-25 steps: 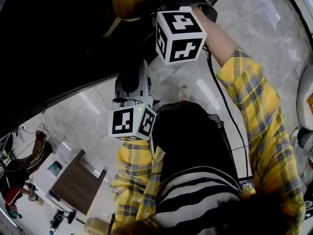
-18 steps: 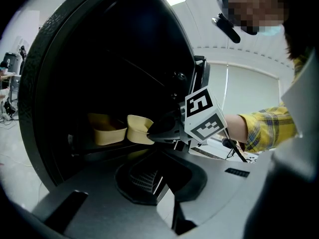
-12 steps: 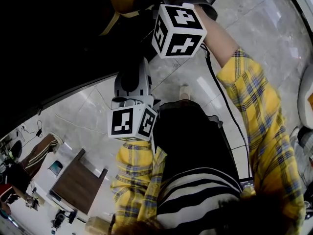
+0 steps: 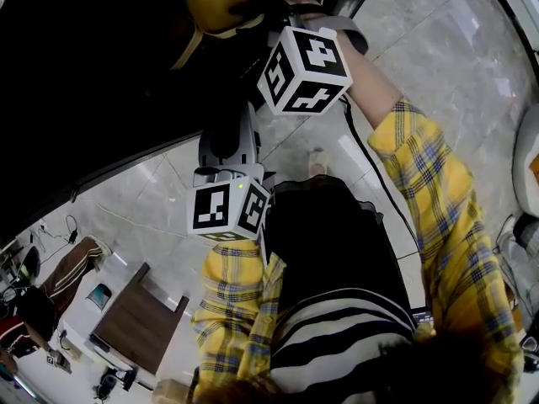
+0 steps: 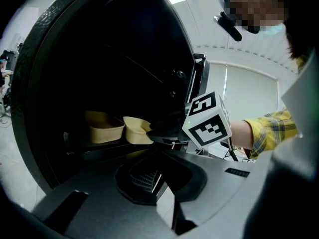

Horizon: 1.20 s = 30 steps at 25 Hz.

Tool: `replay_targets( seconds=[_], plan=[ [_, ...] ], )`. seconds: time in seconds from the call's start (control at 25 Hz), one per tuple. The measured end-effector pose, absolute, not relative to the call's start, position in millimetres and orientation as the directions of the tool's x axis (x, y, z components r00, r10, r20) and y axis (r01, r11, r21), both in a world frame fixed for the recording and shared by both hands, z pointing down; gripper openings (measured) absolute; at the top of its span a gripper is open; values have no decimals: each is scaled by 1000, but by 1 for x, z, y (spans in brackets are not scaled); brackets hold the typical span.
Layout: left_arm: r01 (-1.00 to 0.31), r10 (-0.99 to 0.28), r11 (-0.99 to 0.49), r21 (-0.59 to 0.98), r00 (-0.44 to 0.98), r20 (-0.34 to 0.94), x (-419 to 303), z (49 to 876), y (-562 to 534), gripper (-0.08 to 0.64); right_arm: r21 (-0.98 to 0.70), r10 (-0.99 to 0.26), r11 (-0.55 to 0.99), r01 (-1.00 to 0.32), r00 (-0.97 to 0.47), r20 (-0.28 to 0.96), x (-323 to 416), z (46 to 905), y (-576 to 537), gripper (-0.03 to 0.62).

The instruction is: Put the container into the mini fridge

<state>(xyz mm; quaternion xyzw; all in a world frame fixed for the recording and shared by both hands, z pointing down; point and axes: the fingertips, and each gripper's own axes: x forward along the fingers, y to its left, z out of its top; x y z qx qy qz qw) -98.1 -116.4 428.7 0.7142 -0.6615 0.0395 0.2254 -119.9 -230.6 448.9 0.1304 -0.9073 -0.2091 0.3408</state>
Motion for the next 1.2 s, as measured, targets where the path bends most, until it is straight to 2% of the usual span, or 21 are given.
replay_targets(
  seconds=[0.32,0.48,0.6,0.84,1.2],
  plan=[
    [-964,-931,-43,263,134,340,-102,422,-117,17,429,-431,876,-223,-762,484,-116,432,-223,146],
    [-966,-935,-38,255,124,333,-107,413,-113,17,369,-464,875,-314,-763,450,-102,418,-212,76],
    [-968,-939,-19,249,103,329,-113,408,-111,17,301,-501,864,-403,-741,447,-87,417,-210,52],
    [-971,-944,2,239,77,322,-120,400,-107,17,158,-567,813,-560,-702,431,-53,411,-203,41],
    [-976,-941,31,217,44,334,-126,394,-100,17,36,-631,728,-685,-649,426,-17,405,-191,26]
  ],
)
